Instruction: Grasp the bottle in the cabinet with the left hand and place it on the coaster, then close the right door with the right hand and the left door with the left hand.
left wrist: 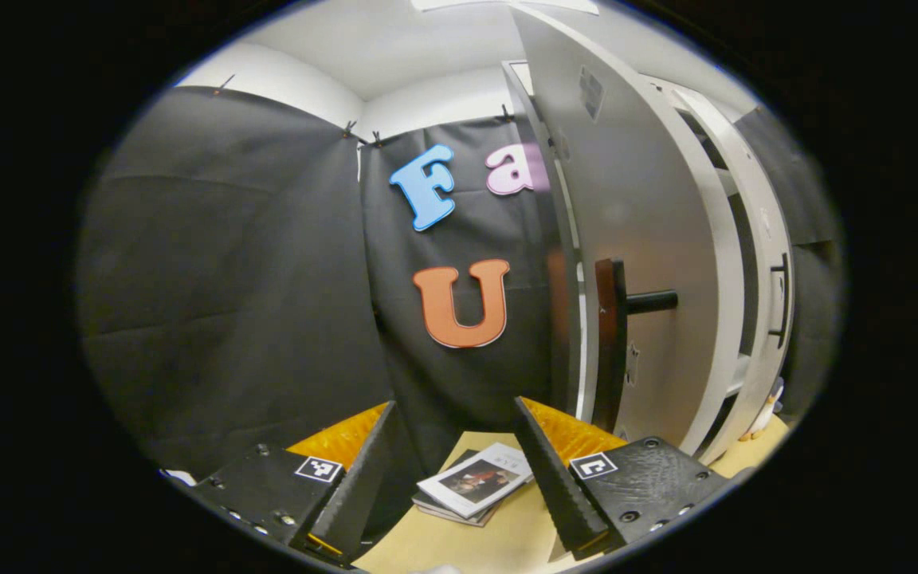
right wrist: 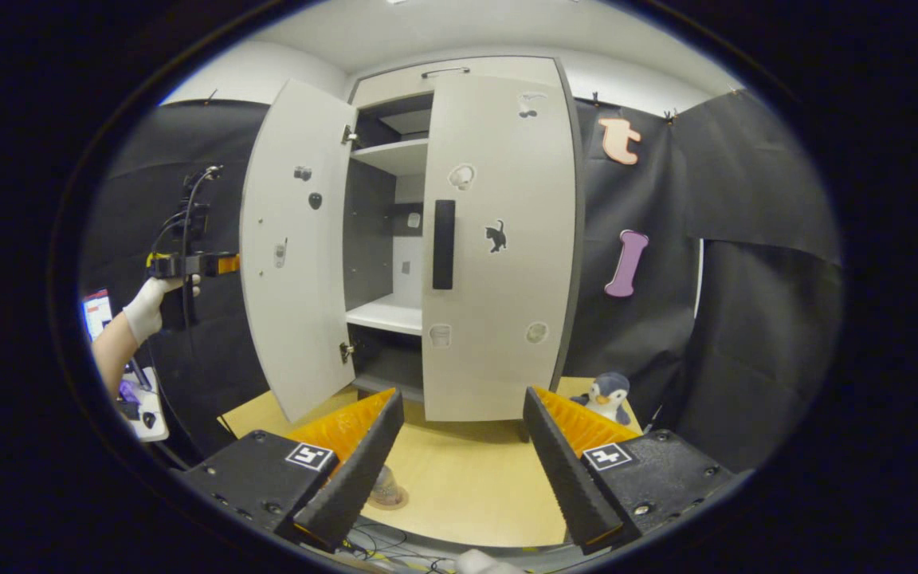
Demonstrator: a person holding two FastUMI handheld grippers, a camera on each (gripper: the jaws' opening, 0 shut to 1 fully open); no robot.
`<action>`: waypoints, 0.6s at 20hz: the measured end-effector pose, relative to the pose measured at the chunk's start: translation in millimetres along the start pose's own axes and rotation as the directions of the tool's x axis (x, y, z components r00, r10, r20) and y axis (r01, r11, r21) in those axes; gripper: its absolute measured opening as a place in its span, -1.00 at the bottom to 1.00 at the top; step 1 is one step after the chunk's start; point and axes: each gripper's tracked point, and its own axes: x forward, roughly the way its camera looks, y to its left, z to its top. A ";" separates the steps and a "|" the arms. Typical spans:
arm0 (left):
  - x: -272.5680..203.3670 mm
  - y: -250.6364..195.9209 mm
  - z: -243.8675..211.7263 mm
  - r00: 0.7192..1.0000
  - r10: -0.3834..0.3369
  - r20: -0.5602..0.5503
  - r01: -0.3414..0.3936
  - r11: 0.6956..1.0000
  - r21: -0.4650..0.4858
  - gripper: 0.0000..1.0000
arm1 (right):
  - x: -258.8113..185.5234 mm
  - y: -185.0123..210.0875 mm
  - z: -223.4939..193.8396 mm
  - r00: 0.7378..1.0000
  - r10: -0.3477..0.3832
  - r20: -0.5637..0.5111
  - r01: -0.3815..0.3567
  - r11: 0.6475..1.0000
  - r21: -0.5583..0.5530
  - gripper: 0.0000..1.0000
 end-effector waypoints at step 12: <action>-15.9 -25.8 1.9 0.999 0.052 -0.008 -0.051 0.998 0.030 0.80 | -18.6 -70.0 -11.9 1.000 -0.029 -0.001 0.029 0.997 0.068 0.98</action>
